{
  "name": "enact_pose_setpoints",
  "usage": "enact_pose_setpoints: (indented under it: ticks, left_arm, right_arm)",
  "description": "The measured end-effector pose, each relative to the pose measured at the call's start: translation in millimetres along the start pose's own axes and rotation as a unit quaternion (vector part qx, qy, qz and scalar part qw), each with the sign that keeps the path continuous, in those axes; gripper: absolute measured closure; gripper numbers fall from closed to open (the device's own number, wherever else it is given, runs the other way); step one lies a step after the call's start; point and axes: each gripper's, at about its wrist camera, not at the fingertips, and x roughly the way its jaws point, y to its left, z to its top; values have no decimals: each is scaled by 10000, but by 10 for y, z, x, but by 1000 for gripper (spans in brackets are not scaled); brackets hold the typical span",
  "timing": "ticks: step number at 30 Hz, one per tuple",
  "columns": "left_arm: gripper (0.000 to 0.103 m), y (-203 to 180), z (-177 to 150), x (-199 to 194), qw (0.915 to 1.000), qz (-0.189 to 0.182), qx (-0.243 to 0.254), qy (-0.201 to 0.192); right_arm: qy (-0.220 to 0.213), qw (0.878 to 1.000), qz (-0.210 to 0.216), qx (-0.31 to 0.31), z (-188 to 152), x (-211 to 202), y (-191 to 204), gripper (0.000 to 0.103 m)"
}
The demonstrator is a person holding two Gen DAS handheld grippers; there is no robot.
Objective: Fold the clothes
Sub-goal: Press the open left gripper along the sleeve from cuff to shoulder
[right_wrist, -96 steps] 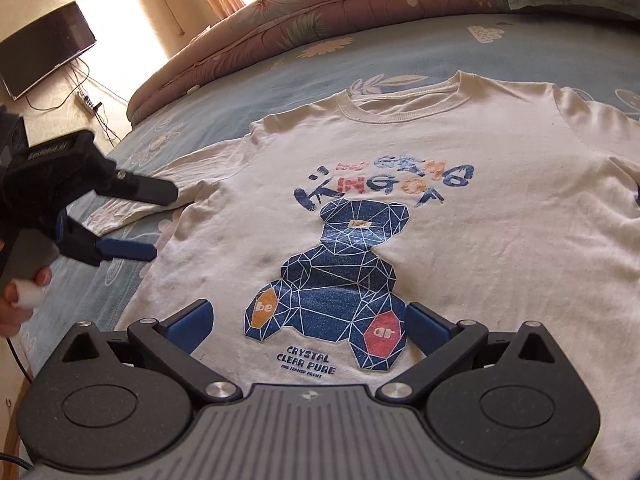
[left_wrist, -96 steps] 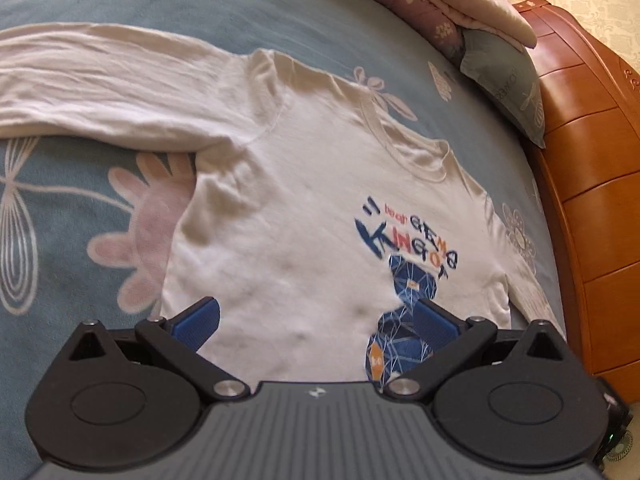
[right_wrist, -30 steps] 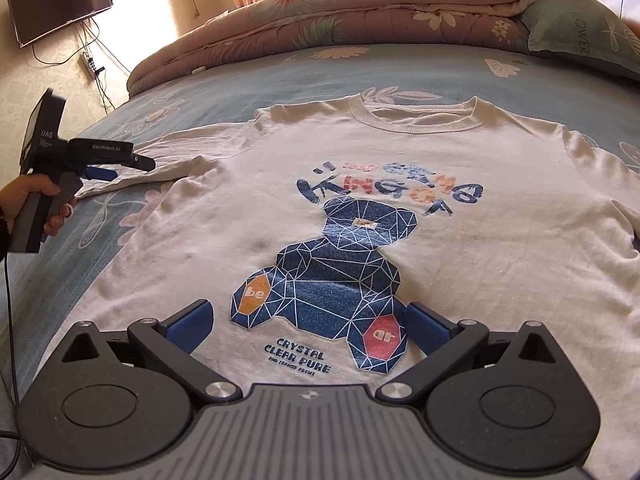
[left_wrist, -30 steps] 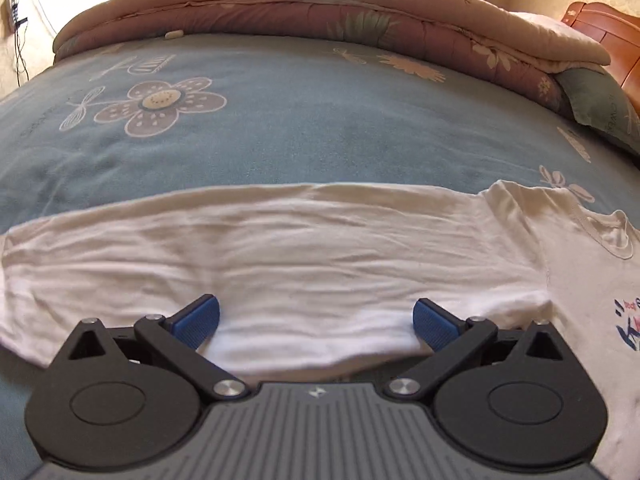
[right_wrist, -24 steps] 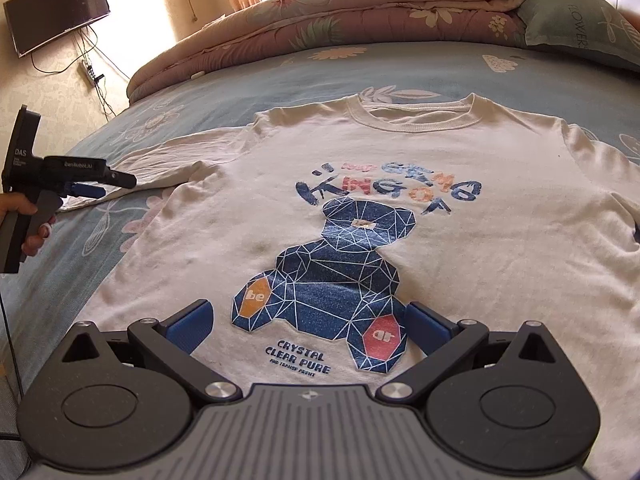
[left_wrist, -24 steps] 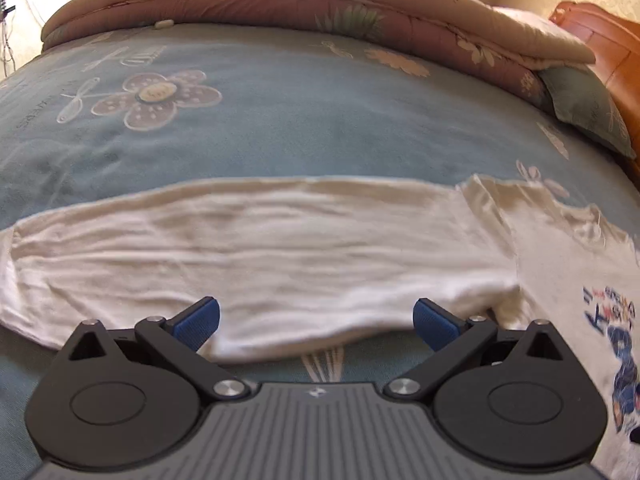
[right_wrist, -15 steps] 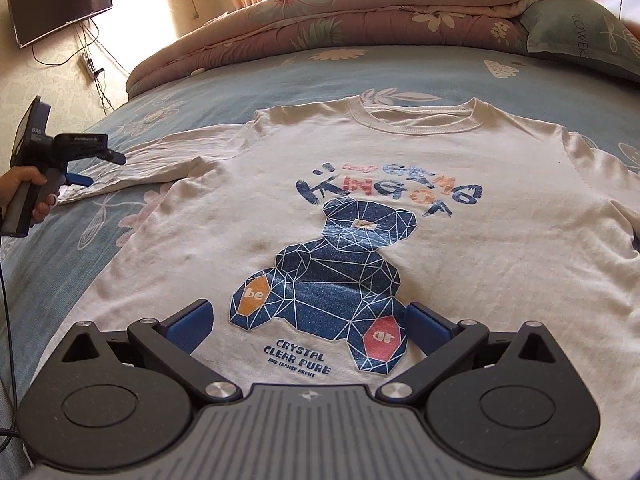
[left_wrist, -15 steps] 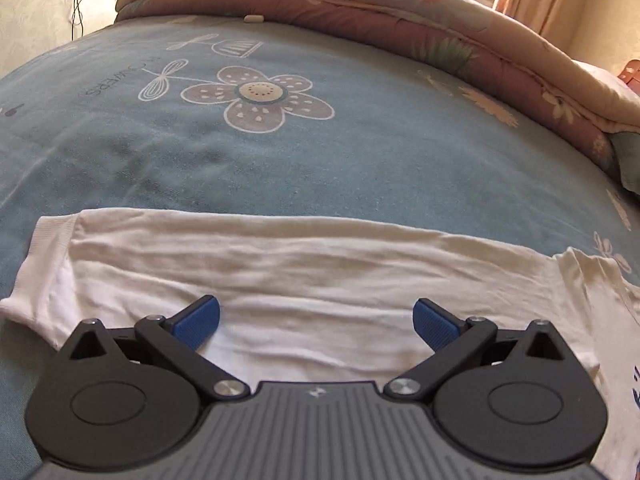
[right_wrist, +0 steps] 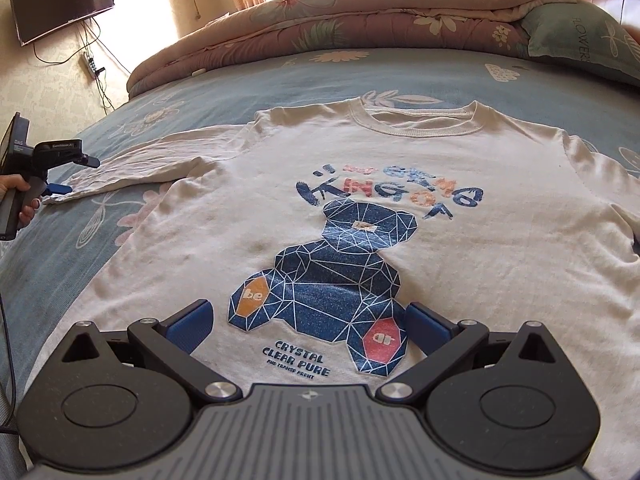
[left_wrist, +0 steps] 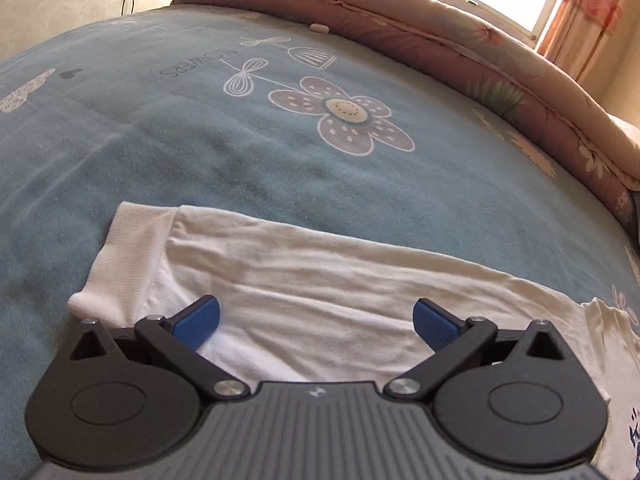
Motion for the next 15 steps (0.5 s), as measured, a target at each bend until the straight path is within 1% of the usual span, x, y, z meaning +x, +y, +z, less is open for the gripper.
enact_pose_setpoints:
  ticks: [2, 4, 5, 7, 8, 9, 11, 12, 13, 15]
  left_arm:
    - [1, 50, 8, -75, 9999, 4, -31, 102]
    - [1, 113, 85, -144, 9996, 147, -225, 84]
    - [1, 128, 137, -157, 9994, 144, -318, -12]
    - [1, 137, 243, -150, 9987, 6, -445, -235]
    - [1, 132, 287, -120, 9982, -57, -517, -303]
    - [1, 118, 309, -54, 9979, -105, -574, -289]
    - [1, 88, 324, 105, 9978, -127, -629, -171]
    - [1, 74, 322, 199, 9980, -69, -626, -91]
    - [1, 55, 321, 262, 9984, 10, -564, -103]
    - [1, 15, 358, 328, 9987, 250, -353, -258]
  right_arm:
    - [4, 10000, 24, 24, 3, -2, -12, 0]
    - [1, 10000, 52, 51, 5, -6, -25, 0]
    - [-3, 10000, 60, 66, 6, -7, -29, 0]
    - [-9, 10000, 49, 59, 6, 1, -22, 0]
    - [-15, 10000, 33, 32, 3, 5, -15, 0]
    - [-23, 10000, 16, -4, -1, 8, -7, 0]
    - [-33, 10000, -19, -72, -8, 13, 9, 0]
    - [-34, 9999, -36, -104, -10, 15, 15, 0]
    - [-35, 9999, -53, -135, -12, 16, 22, 0]
    - [-47, 9998, -72, -183, -16, 19, 26, 0]
